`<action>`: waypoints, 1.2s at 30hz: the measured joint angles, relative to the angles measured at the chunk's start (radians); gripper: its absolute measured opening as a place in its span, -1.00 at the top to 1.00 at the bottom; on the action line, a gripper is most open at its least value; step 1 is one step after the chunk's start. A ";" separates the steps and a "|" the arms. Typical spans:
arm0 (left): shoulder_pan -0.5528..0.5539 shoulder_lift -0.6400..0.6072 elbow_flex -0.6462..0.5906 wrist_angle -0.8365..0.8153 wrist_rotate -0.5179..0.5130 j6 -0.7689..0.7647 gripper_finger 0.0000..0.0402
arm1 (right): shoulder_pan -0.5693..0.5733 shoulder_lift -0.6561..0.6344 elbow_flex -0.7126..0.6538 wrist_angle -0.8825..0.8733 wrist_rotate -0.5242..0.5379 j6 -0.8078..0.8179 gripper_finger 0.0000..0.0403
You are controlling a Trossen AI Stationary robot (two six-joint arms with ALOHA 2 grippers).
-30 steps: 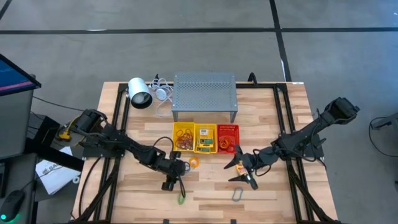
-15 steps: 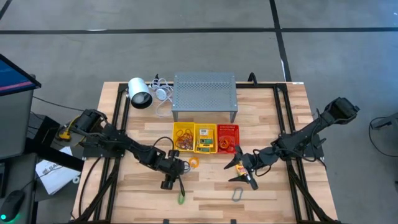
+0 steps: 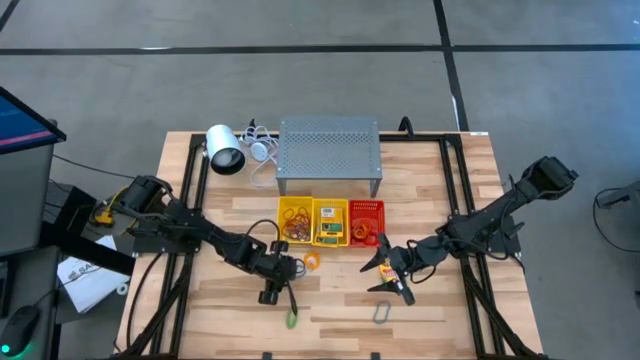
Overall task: Pick & Place Office Desk Supplies
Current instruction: Put the blue rubber band into the left yellow basket
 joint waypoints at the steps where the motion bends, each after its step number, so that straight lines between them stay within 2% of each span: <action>1: 0.000 0.000 0.000 0.000 0.008 0.000 0.19 | 0.000 0.000 0.000 0.000 0.000 0.000 -0.21; 7: 0.000 0.000 0.000 0.000 0.024 0.000 0.24 | 0.000 0.000 0.000 0.000 0.000 0.000 -0.21; 23: 0.005 0.035 0.001 -0.004 0.022 -0.018 0.22 | 0.001 0.000 0.000 -0.013 0.000 0.000 -0.21; 36: 0.027 0.036 0.001 -0.008 0.026 -0.016 0.53 | 0.001 0.000 0.000 -0.022 0.000 0.001 -0.21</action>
